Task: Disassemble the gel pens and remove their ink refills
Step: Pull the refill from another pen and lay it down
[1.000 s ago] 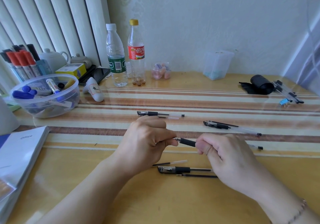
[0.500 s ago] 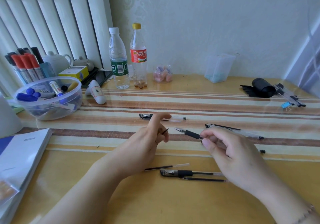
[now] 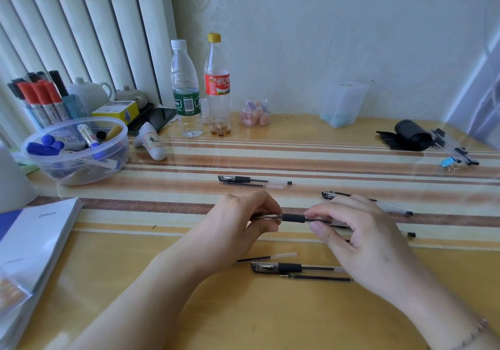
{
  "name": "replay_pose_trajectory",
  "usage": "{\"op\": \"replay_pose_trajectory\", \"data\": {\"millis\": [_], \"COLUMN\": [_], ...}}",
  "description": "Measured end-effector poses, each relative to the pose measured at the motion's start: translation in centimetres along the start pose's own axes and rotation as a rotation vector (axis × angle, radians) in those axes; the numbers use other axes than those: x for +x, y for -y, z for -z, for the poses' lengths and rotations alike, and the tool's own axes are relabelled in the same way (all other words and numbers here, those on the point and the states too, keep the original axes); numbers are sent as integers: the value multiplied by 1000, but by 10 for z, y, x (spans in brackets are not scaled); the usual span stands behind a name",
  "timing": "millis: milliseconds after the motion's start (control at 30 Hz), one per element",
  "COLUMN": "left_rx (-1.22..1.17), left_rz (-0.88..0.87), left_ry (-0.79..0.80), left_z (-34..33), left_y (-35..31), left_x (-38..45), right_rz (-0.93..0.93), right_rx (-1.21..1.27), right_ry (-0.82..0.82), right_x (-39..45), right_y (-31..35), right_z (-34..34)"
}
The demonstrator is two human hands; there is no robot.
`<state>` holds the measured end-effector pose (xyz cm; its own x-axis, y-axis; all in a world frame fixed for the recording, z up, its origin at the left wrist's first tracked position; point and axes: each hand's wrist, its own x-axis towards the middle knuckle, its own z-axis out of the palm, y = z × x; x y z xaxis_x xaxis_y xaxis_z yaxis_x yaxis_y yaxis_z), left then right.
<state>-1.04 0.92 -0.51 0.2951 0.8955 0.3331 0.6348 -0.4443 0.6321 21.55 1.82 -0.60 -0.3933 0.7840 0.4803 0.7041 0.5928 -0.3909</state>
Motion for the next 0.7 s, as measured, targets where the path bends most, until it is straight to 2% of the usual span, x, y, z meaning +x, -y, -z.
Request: {"op": "replay_pose_trajectory", "data": {"millis": [133, 500, 600, 700], "left_rx": [14, 52, 94, 160], "left_rz": [-53, -187, -231, -127], "left_ry": [40, -8, 5, -32], "left_z": [-5, -2, 3, 14], "left_y": [0, 3, -2, 6], "left_x": [-2, -3, -2, 2], "right_rz": [52, 94, 33, 30], "right_rx": [12, 60, 160, 137], "right_ry": [-5, -95, -24, 64], "right_x": [0, 2, 0, -1], "right_y": [1, 4, 6, 6], "right_z": [-4, -10, -10, -13]}}
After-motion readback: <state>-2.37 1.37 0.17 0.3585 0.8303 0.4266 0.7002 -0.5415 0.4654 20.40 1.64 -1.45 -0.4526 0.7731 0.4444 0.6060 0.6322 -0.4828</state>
